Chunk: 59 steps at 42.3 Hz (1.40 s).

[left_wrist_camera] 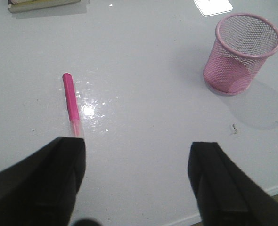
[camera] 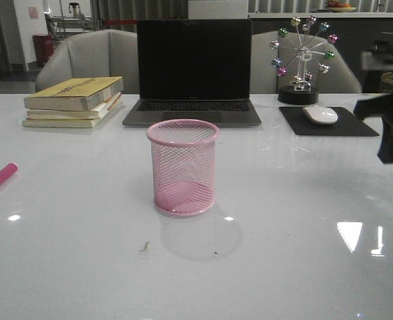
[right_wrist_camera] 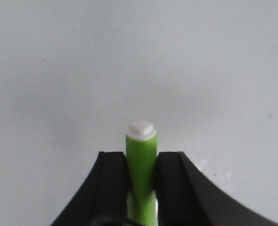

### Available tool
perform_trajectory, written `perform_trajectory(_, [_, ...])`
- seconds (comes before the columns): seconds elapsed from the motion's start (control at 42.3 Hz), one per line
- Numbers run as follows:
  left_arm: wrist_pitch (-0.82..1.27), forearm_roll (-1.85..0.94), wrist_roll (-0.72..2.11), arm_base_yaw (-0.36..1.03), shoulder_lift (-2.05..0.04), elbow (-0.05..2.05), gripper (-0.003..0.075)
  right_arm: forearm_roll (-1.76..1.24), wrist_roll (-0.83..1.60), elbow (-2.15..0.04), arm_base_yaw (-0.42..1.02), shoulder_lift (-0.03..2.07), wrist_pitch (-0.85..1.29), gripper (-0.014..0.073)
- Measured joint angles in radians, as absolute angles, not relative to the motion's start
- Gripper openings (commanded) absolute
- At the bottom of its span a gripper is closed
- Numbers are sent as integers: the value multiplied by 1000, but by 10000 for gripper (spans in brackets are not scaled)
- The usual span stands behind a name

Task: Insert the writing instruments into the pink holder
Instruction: 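Lift the green marker upright with the right gripper toward the holder, then lower the green marker into the pink holder and open the right gripper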

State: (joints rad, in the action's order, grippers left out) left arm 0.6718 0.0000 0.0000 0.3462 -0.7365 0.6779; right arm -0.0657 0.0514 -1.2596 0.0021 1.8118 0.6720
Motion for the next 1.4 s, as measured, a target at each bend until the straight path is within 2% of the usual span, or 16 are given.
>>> perform_trajectory(0.308, [672, 0, 0, 346, -737, 678, 507, -97, 51, -983, 240, 1424, 167, 115])
perform_trajectory(0.521, [672, 0, 0, 346, -737, 678, 507, -101, 51, -787, 438, 1331, -272, 115])
perform_trajectory(0.781, [672, 0, 0, 346, -737, 678, 507, -77, 51, -724, 605, 1438, -689, 115])
perform_trajectory(1.136, [672, 0, 0, 346, -737, 678, 507, 47, 51, -724, 619, 1757, -1065, 119])
perform_trajectory(1.207, [672, 0, 0, 346, -737, 678, 507, 53, 51, -724, 621, 1818, -1100, 153])
perform_trajectory(1.254, [672, 0, 0, 346, -737, 678, 507, 56, 51, -724, 621, 1850, -1105, 208])
perform_trajectory(1.396, [672, 0, 0, 346, -737, 678, 507, 57, 51, -724, 621, 1896, -1107, 428])
